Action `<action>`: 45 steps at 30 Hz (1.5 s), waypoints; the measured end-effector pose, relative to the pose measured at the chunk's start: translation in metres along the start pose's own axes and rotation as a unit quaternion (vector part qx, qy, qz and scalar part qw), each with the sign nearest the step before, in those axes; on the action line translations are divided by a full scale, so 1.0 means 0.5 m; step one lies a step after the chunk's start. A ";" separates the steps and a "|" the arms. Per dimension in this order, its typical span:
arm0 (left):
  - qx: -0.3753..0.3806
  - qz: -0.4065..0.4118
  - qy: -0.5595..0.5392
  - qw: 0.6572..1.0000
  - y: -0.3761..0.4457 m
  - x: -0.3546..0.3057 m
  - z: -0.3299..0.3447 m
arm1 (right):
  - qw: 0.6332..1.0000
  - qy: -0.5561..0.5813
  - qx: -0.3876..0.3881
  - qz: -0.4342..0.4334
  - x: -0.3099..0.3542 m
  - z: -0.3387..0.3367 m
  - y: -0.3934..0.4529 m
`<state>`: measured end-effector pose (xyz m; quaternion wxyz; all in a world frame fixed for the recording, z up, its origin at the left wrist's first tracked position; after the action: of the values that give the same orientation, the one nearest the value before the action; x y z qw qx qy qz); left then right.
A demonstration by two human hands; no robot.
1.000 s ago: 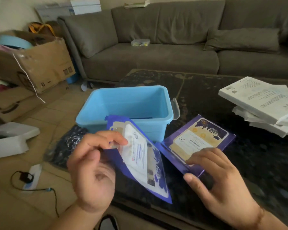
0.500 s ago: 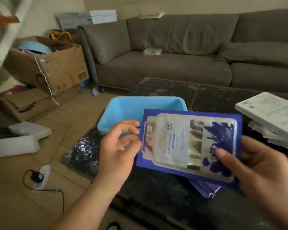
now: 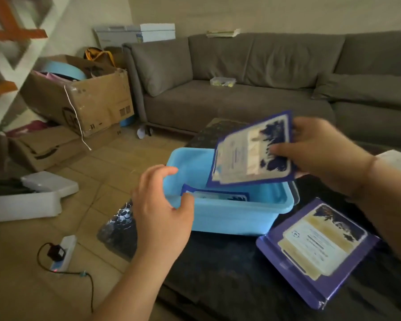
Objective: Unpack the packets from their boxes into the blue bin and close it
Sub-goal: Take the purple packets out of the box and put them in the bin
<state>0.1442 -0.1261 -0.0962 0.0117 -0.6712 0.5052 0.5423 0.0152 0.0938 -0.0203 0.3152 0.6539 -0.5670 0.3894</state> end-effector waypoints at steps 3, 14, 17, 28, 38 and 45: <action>0.018 -0.138 -0.113 0.984 0.012 0.015 0.003 | 0.993 -0.048 0.080 0.072 -0.017 0.078 0.039; 0.019 -0.223 -0.231 0.947 0.028 0.041 0.008 | 0.965 -0.052 0.156 0.204 -0.101 0.185 0.076; 0.021 -0.225 -0.230 0.947 0.030 0.043 0.007 | 0.961 -0.114 0.158 0.197 -0.107 0.190 0.080; 0.021 -0.216 -0.235 0.948 0.029 0.044 0.005 | 0.829 -0.492 0.243 0.111 -0.072 0.204 0.047; 0.008 -0.189 -0.203 0.961 0.028 0.048 0.012 | 0.762 -0.562 0.311 0.083 -0.070 0.221 0.045; -0.104 0.085 -0.101 0.986 -0.025 -0.055 -0.013 | 0.937 -0.308 0.013 -0.162 0.003 0.114 -0.033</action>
<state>0.1604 -0.1053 -0.0798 -0.0538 -0.5652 0.4977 0.6557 0.0404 0.0473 -0.0470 0.1753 0.8287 -0.5178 0.1200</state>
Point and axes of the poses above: each hand's wrist, its own y-axis towards the middle knuckle, its own z-axis out of the palm, x = y × z, the point moved 5 cm from there along y, towards the middle knuckle, and after that the axes turned 5 degrees about z, right-handed, at the moved point
